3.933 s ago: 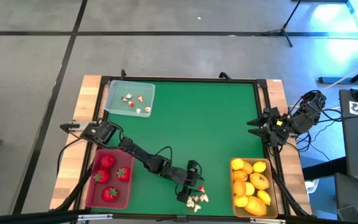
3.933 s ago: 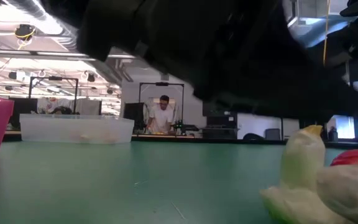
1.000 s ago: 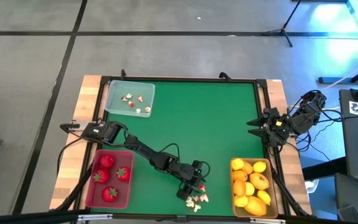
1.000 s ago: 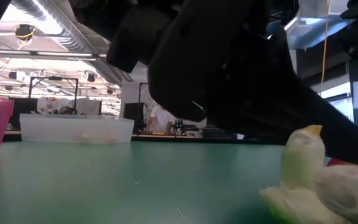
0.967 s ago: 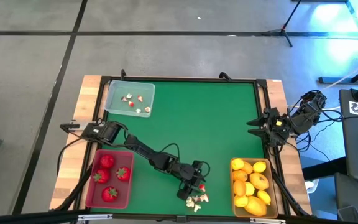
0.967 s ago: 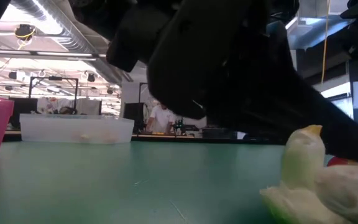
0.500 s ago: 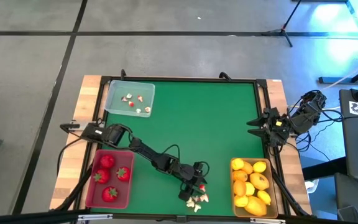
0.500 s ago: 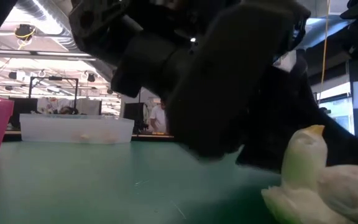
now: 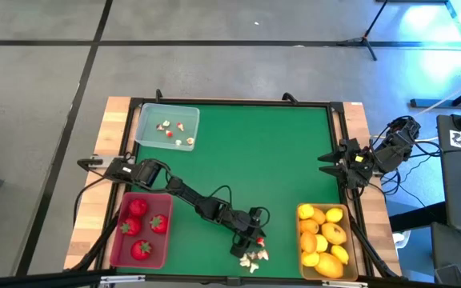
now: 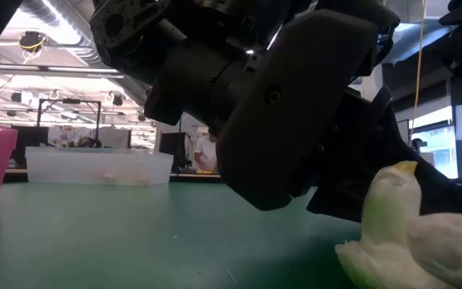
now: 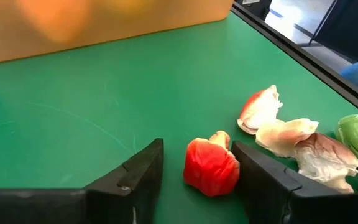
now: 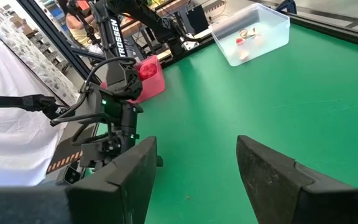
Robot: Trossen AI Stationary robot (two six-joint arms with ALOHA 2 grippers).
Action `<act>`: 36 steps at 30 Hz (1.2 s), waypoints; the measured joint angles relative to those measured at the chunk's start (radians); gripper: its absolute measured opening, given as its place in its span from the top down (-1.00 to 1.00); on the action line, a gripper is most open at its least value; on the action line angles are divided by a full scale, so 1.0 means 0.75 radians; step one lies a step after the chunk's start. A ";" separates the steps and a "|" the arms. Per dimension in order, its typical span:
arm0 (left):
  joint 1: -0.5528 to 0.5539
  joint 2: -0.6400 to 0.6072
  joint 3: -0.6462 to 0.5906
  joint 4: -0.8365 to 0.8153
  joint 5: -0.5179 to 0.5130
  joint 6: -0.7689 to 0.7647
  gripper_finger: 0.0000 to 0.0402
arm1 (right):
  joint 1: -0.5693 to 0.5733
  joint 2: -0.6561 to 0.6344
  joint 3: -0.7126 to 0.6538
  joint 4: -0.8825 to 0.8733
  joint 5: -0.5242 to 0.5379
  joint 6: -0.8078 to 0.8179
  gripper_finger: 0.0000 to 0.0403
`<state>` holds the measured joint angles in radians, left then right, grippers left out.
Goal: Sort produce into baskets
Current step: Put the red mushroom into the white bin
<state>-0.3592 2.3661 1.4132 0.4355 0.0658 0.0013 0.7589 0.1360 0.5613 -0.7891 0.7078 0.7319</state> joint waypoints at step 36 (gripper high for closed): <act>0.241 -0.505 -0.004 -0.709 -0.049 0.045 0.47 | 0.000 0.000 0.000 0.000 -0.001 0.000 -0.10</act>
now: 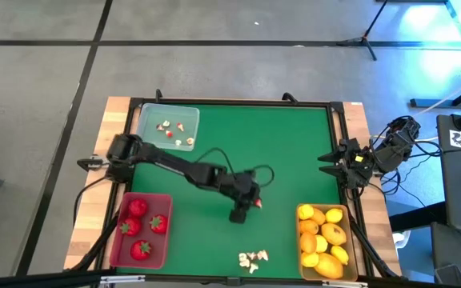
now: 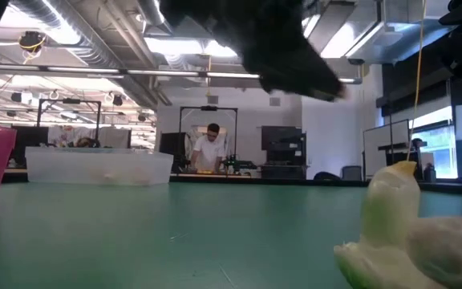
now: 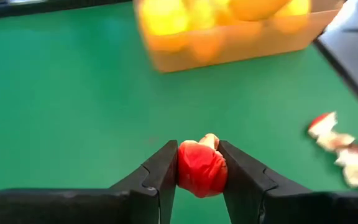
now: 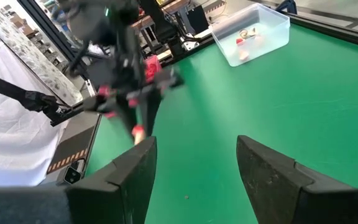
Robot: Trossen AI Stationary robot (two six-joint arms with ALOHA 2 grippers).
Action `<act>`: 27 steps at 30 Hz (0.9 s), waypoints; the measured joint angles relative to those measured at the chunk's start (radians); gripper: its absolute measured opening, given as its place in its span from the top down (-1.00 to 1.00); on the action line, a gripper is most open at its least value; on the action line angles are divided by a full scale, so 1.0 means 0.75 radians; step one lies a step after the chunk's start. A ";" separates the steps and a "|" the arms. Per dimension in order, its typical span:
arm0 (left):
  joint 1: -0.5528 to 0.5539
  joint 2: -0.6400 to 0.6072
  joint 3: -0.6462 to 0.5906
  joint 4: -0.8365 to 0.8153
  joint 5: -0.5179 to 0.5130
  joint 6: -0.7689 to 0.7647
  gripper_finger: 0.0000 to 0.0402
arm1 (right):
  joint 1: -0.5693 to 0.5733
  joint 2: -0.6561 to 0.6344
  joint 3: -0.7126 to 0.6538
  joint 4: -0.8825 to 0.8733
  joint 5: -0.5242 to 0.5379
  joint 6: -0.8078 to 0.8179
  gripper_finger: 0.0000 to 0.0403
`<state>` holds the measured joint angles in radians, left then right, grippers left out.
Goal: Sort produce into baskets
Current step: Put the red mushroom into the white bin
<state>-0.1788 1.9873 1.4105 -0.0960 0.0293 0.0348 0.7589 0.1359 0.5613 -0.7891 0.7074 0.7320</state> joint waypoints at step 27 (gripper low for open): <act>0.665 -1.080 -0.222 -0.816 -0.403 0.071 0.47 | 0.000 0.000 0.000 -0.036 -0.004 0.003 -0.10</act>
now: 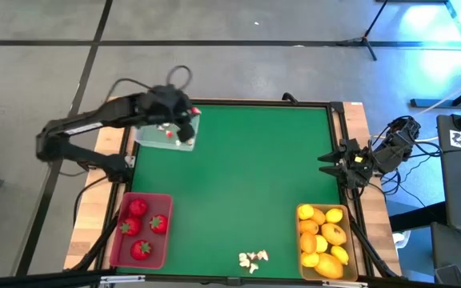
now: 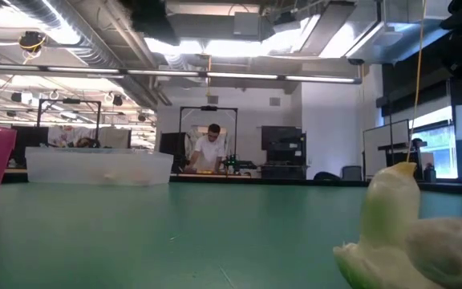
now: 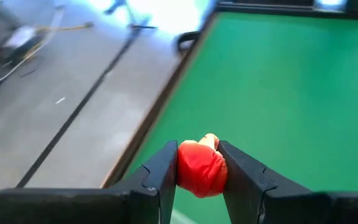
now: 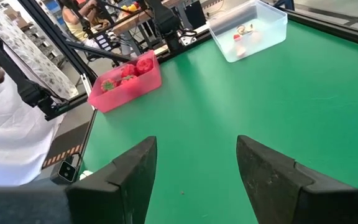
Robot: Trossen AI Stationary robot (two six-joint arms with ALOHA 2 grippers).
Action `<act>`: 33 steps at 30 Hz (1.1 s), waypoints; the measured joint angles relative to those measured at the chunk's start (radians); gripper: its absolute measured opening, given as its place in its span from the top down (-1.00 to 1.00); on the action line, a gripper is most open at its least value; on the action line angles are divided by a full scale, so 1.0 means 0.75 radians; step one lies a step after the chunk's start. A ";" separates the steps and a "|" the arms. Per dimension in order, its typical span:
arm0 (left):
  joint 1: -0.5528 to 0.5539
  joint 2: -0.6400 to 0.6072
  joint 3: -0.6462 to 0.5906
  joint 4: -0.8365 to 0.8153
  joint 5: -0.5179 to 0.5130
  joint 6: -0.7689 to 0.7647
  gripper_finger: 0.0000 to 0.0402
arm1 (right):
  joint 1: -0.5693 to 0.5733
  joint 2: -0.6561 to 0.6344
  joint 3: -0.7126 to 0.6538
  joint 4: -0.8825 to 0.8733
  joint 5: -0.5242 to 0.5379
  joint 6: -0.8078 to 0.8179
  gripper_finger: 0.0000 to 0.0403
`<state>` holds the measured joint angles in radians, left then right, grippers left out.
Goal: Sort produce into baskets
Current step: Put the red mushroom into the white bin
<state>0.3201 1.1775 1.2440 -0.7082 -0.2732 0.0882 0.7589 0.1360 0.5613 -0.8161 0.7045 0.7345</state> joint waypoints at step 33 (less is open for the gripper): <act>0.314 -0.279 -0.988 0.679 -0.041 -0.317 0.47 | 0.000 0.000 0.000 -0.001 0.019 0.028 -0.10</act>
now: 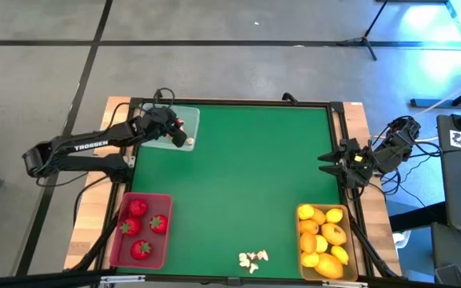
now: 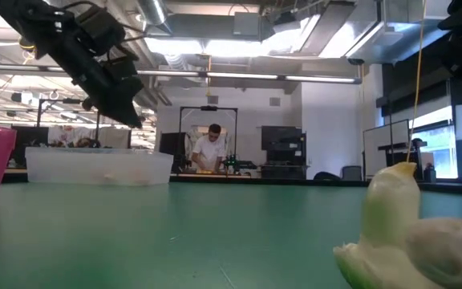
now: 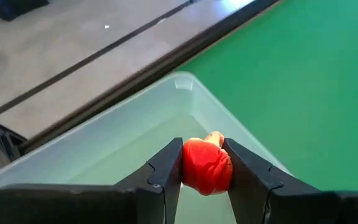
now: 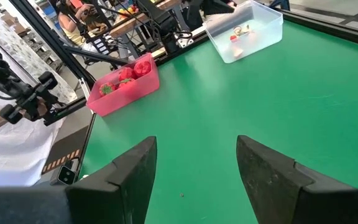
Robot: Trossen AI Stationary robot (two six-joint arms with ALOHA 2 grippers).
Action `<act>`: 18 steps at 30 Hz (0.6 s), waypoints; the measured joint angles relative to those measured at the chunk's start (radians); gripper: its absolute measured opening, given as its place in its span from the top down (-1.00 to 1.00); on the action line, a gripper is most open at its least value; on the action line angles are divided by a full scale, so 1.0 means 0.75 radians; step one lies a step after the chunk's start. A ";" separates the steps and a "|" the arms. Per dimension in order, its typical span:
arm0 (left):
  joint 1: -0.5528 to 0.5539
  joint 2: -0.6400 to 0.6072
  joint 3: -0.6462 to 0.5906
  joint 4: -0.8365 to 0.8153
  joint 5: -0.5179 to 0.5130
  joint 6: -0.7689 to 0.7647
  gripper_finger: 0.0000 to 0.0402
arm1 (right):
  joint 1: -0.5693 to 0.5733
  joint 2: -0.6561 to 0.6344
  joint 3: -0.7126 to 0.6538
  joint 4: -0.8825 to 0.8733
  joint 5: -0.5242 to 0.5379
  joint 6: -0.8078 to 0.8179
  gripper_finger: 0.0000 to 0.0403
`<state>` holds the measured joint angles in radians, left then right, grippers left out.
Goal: Sort produce into baskets
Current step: Put the red mushroom into the white bin, then put the green mushroom into the white bin
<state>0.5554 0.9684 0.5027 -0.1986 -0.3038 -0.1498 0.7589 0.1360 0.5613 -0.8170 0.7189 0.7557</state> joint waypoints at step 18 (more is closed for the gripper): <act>-0.037 0.090 0.013 0.007 0.290 0.035 -0.20 | 0.000 0.000 0.000 -0.002 0.000 -0.001 -0.10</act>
<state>0.5277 1.0363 0.5123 -0.1936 -0.0863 -0.1234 0.7586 0.1360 0.5613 -0.8181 0.7186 0.7551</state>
